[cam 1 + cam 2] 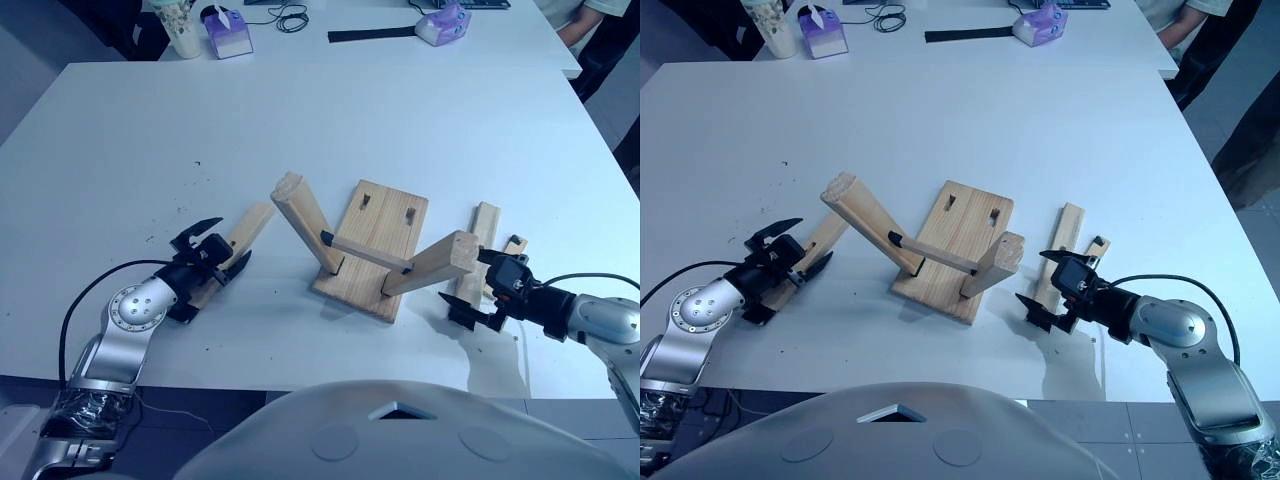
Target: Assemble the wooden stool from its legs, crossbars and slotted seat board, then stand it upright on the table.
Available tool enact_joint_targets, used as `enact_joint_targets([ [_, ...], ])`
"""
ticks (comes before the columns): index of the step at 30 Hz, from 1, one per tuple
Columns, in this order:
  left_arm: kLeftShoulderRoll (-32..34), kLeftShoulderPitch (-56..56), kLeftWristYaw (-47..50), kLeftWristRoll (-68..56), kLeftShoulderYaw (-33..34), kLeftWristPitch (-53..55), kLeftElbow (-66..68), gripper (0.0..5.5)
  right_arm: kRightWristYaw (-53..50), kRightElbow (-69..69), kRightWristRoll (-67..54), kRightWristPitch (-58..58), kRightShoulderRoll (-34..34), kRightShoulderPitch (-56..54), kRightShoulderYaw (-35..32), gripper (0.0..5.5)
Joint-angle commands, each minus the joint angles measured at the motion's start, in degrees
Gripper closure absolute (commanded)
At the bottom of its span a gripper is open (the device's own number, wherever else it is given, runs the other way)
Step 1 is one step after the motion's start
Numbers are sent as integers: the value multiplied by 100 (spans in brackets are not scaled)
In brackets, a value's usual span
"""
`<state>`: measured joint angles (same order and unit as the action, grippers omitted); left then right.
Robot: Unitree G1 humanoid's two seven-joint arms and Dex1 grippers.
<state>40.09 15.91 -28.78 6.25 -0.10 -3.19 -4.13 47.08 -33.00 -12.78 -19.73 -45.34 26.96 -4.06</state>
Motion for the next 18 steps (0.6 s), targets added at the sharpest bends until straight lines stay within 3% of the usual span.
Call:
enact_joint_targets([
  [1, 33, -41, 61, 419, -184, 418, 524, 113, 137, -398, -283, -253, -94, -288, 13, 102],
  [7, -164, -521, 239, 405, -236, 526, 832, 113, 98, 62, -161, -328, 0, -988, 316, 102],
  [14, -410, -786, -600, -881, -243, 1242, -942, 113, -37, 1069, 156, 54, 158, -1771, 474, 102],
  [18, -174, -1004, -989, -1347, -52, 1926, -1644, 113, -38, 1593, 145, 169, 258, -2433, 411, 102],
])
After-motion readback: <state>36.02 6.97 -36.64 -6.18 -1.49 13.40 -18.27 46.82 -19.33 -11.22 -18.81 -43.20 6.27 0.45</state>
